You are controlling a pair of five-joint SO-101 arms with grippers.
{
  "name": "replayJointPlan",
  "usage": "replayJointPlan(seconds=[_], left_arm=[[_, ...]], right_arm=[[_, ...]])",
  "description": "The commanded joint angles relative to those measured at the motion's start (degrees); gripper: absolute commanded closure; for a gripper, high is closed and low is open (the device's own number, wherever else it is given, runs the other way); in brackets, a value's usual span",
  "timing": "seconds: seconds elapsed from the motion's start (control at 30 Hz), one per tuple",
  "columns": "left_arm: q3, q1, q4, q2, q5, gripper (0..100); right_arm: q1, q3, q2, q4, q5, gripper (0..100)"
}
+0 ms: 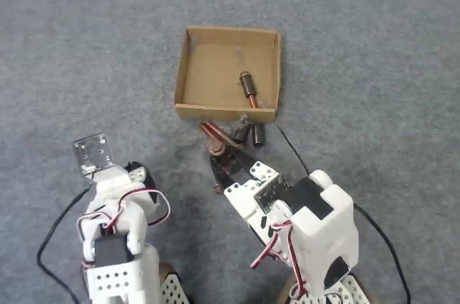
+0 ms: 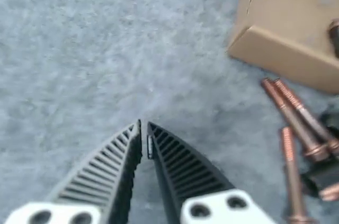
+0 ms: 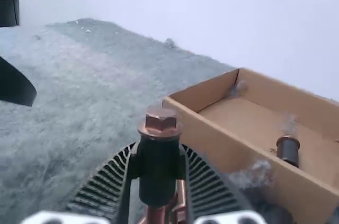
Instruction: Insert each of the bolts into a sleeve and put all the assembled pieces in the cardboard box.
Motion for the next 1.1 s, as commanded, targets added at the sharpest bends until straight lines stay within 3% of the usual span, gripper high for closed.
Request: replayJointPlan(seconds=[0.0, 0.23, 0.6, 0.7, 1.07], left_arm=[[-0.48, -1.58, 1.14, -0.79, -5.98, 99], [-0.48, -4.66, 1.05, -0.79, -6.33, 99], [-0.48, -5.10, 0.26, -0.79, -6.42, 99], [-0.48, -5.10, 0.26, -0.79, -6.42, 99], [-0.48, -5.10, 0.26, -0.79, -6.51, 99]], right_arm=[[3.74, 0.88, -7.34, -1.98, 1.14, 99.2], [11.30, -0.35, -15.87, -1.89, 0.79, 99.2], [12.35, -10.29, -18.68, -1.27, 3.34, 99.2], [12.18, -14.68, -18.68, 4.09, 6.51, 99.2], [12.26, -31.21, -19.03, 31.08, 6.51, 99.2]])
